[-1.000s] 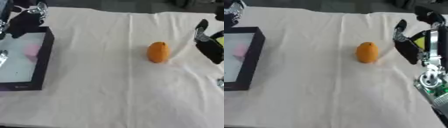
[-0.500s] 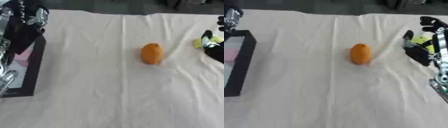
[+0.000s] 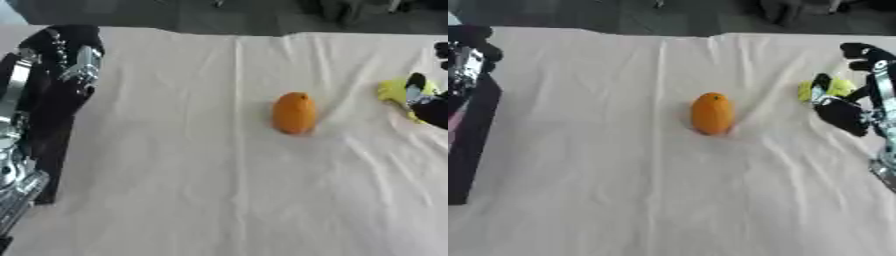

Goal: Pick up the objects with one hand, pass them to the other hand, and then place them into the box on the other side of the table.

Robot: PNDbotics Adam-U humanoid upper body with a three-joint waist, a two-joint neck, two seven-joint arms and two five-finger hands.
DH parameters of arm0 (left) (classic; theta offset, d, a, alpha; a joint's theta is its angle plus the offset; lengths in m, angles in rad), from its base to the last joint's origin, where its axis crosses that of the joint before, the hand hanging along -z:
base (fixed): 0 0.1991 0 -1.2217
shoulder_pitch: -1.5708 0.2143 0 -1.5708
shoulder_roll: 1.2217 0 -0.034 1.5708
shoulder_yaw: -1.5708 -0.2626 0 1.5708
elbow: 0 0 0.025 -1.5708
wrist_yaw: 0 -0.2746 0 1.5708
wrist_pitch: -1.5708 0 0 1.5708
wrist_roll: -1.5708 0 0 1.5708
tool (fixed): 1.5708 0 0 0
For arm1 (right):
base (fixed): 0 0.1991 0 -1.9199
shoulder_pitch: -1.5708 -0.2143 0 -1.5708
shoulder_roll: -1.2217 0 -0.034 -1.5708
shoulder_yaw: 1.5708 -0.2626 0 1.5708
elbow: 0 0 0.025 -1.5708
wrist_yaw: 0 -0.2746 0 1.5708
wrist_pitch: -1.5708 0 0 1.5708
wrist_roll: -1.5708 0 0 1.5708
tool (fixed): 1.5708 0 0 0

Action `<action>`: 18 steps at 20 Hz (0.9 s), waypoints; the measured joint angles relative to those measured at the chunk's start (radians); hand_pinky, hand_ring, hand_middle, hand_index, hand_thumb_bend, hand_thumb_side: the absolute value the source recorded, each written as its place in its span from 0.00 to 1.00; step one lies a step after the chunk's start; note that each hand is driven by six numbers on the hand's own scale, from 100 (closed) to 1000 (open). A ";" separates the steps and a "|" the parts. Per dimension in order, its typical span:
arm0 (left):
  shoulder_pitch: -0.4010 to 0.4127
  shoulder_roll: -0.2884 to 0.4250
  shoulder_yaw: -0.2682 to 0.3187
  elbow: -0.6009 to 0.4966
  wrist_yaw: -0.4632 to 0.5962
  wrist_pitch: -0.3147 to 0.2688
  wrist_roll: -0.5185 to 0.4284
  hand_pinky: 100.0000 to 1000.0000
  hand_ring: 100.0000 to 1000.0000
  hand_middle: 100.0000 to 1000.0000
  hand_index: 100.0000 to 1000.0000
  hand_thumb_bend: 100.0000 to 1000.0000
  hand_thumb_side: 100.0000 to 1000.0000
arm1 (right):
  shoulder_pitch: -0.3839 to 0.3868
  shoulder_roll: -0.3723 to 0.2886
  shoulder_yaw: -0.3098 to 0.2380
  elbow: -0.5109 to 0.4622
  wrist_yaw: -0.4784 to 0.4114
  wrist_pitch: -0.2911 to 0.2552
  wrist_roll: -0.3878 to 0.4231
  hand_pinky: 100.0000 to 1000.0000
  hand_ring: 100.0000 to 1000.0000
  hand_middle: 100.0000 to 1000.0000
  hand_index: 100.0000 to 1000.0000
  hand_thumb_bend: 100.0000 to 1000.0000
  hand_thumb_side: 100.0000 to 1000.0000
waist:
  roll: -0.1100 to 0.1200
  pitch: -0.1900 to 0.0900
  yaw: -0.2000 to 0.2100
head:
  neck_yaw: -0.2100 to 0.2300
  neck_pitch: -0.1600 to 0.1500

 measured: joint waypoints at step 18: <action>-0.007 -0.013 -0.027 0.000 -0.024 -0.062 -0.030 0.76 0.67 0.52 0.71 0.00 0.55 | 0.065 -0.078 -0.108 0.000 0.085 0.126 0.199 0.62 0.86 0.83 0.89 0.11 0.00 | -0.010 0.066 0.070 | -0.076 -0.046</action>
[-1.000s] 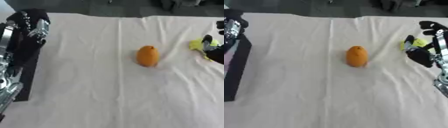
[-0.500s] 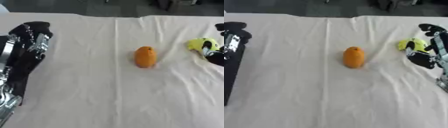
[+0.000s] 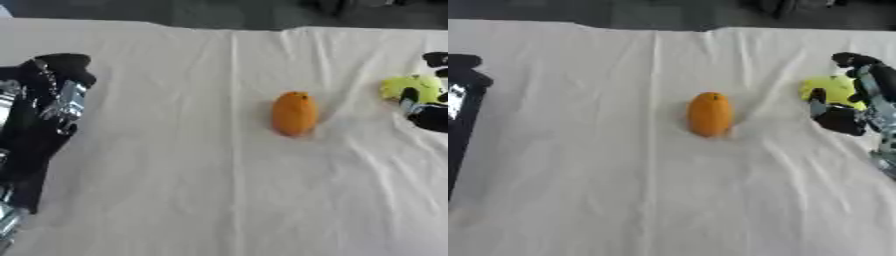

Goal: Pick up the objects with one hand, pass them to the other hand, and then place them into the box on the other side of the table.

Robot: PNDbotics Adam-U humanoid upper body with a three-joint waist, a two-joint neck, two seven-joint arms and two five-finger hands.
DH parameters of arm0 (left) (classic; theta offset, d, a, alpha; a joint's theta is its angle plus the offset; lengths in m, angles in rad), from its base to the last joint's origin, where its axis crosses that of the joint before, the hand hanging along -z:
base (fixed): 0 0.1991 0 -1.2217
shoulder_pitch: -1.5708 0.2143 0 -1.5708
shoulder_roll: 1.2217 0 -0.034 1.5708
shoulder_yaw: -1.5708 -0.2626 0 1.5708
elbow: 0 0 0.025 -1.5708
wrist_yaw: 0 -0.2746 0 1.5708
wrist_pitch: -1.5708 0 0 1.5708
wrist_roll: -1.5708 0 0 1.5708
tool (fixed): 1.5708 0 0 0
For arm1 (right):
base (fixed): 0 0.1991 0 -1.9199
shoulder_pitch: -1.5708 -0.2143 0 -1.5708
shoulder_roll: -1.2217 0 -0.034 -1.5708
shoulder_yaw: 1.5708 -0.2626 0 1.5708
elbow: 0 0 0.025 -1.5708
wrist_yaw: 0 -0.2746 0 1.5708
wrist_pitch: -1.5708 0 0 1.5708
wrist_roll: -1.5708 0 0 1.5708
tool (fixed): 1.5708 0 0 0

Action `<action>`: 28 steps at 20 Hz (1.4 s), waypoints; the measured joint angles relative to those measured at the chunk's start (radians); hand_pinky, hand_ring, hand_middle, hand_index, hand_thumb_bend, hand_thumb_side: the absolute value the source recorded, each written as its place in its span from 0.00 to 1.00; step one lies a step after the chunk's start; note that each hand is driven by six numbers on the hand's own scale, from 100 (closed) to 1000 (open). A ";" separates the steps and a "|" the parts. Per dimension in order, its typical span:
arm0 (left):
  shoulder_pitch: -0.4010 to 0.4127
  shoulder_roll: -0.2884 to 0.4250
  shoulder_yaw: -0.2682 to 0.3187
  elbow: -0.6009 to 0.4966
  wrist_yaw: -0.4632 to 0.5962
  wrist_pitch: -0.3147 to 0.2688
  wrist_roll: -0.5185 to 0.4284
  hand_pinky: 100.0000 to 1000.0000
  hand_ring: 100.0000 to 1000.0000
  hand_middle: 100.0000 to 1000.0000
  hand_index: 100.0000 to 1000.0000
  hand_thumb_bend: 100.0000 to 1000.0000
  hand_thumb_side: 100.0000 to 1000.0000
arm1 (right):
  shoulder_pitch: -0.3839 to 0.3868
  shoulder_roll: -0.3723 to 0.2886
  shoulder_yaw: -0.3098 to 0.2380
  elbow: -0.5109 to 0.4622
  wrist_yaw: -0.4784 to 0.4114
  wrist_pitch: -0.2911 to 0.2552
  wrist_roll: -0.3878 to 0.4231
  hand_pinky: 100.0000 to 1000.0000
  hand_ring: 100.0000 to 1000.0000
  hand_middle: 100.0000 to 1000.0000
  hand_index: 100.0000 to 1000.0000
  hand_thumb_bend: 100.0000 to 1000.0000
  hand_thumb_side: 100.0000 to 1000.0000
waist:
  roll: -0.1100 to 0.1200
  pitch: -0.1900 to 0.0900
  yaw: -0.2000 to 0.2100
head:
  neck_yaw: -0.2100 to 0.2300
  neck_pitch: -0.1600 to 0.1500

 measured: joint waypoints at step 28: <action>0.028 0.001 0.000 0.000 -0.002 -0.072 0.015 0.76 0.68 0.54 0.72 0.00 0.53 | 0.081 -0.015 -0.086 0.024 -0.035 -0.032 -0.136 0.60 0.88 0.85 0.91 0.09 0.00 | 0.006 0.033 0.058 | -0.049 -0.041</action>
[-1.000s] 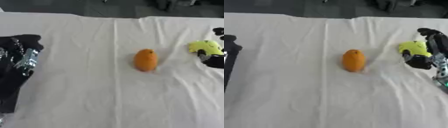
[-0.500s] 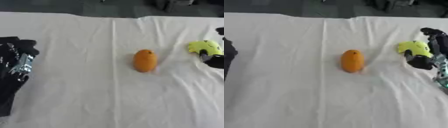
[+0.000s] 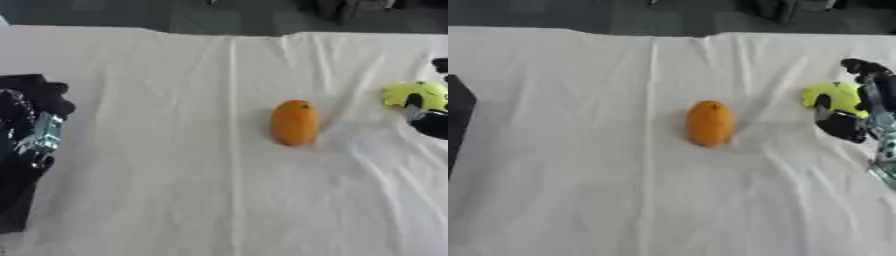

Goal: Pick up the objects with one hand, pass them to the other hand, and then place them into the box on the other side of the table.

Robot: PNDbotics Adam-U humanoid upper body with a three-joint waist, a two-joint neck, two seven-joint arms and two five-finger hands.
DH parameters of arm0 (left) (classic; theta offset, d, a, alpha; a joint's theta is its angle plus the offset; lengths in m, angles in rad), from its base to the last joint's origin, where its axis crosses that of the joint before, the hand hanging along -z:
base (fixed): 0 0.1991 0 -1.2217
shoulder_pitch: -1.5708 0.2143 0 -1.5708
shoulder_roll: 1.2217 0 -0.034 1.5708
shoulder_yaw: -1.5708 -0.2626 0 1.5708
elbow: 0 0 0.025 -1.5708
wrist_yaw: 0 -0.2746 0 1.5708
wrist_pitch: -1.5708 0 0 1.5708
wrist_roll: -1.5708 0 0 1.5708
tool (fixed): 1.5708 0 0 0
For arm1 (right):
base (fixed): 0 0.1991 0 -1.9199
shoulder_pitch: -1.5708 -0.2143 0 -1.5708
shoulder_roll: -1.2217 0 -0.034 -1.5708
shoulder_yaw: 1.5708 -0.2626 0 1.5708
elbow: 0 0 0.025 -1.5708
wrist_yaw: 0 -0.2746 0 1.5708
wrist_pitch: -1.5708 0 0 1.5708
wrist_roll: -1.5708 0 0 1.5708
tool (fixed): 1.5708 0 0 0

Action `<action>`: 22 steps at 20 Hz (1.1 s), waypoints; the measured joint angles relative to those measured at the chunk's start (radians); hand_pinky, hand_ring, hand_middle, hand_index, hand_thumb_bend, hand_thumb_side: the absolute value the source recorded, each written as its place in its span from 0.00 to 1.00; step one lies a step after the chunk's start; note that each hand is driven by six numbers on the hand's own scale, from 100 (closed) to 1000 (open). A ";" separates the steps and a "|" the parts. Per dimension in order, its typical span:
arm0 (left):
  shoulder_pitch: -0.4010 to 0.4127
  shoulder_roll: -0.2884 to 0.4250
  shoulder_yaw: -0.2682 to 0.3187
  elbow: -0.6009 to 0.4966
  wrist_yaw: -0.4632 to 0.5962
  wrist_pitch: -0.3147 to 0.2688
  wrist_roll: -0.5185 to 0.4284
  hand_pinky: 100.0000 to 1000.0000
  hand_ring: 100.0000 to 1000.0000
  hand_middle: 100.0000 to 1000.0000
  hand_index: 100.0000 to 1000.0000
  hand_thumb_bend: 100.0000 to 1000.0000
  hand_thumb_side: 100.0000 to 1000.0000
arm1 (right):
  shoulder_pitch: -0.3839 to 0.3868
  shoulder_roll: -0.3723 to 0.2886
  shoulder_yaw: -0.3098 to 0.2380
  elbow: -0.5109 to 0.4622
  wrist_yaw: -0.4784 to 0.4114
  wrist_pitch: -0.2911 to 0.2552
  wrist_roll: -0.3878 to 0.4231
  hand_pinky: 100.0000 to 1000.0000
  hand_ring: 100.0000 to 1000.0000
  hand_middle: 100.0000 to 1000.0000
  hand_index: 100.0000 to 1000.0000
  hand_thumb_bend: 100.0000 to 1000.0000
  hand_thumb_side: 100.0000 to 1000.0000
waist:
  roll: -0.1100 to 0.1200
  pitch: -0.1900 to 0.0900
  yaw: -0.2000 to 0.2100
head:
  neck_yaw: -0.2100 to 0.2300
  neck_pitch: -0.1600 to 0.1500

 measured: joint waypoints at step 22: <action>0.047 -0.010 0.025 0.000 0.000 -0.088 0.012 0.75 0.67 0.53 0.71 0.00 0.52 | 0.080 -0.001 -0.066 0.044 0.080 -0.053 -0.053 0.59 0.89 0.86 0.91 0.15 0.00 | 0.034 -0.001 0.007 | -0.029 0.001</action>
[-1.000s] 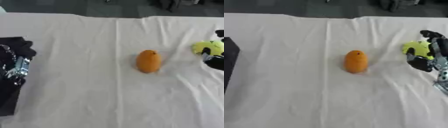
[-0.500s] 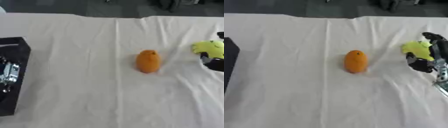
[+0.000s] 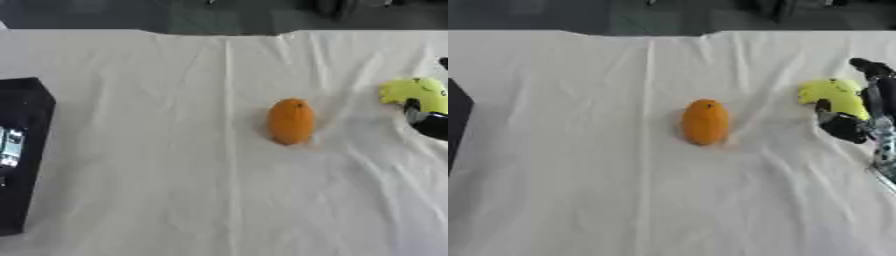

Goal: Pick up the objects with one hand, pass them to the other hand, and then place them into the box on the other side of the table.

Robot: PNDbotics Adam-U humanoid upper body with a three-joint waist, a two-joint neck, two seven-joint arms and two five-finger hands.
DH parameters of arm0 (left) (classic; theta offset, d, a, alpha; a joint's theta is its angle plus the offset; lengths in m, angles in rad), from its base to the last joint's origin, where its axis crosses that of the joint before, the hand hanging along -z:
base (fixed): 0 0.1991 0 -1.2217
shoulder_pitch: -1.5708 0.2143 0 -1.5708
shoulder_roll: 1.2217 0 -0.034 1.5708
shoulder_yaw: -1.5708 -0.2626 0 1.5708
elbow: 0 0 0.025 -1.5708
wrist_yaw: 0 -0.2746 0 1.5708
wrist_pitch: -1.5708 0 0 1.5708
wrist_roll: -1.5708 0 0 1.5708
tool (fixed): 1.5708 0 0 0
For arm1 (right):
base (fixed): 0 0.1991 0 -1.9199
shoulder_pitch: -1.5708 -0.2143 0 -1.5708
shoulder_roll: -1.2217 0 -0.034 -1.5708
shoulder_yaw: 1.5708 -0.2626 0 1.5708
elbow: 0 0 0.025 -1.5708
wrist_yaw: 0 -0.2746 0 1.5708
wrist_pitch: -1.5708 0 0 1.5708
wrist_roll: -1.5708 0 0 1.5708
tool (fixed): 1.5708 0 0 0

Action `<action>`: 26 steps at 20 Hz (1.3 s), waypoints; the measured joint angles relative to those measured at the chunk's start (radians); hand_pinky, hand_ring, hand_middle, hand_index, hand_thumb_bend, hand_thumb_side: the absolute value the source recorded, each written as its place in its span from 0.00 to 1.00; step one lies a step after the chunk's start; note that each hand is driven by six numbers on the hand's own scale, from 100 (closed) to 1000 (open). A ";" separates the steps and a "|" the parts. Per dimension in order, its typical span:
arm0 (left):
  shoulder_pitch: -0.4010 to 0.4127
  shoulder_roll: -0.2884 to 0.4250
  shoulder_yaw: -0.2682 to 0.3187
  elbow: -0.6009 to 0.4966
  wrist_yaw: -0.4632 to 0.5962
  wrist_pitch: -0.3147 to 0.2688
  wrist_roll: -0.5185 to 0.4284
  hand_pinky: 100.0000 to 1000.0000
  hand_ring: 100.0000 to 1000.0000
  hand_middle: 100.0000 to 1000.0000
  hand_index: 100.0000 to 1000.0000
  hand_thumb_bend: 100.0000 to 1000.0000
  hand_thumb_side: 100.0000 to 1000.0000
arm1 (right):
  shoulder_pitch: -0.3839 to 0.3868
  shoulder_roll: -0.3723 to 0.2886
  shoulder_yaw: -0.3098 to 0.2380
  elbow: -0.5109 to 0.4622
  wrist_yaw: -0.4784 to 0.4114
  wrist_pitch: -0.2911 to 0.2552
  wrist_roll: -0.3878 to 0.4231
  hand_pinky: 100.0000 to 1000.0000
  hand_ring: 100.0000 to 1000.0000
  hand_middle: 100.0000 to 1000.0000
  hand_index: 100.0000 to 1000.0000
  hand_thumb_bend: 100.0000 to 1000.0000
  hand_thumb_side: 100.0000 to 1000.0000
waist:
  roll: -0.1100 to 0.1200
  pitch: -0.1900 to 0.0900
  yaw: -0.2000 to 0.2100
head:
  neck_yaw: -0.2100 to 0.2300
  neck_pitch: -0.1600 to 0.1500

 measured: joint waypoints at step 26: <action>-0.007 -0.016 0.011 0.000 -0.003 -0.029 -0.001 0.73 0.66 0.51 0.70 0.00 0.52 | 0.024 -0.001 -0.026 0.081 -0.066 -0.037 -0.037 0.60 0.89 0.86 0.93 0.06 0.00 | 0.011 -0.007 0.001 | -0.004 -0.009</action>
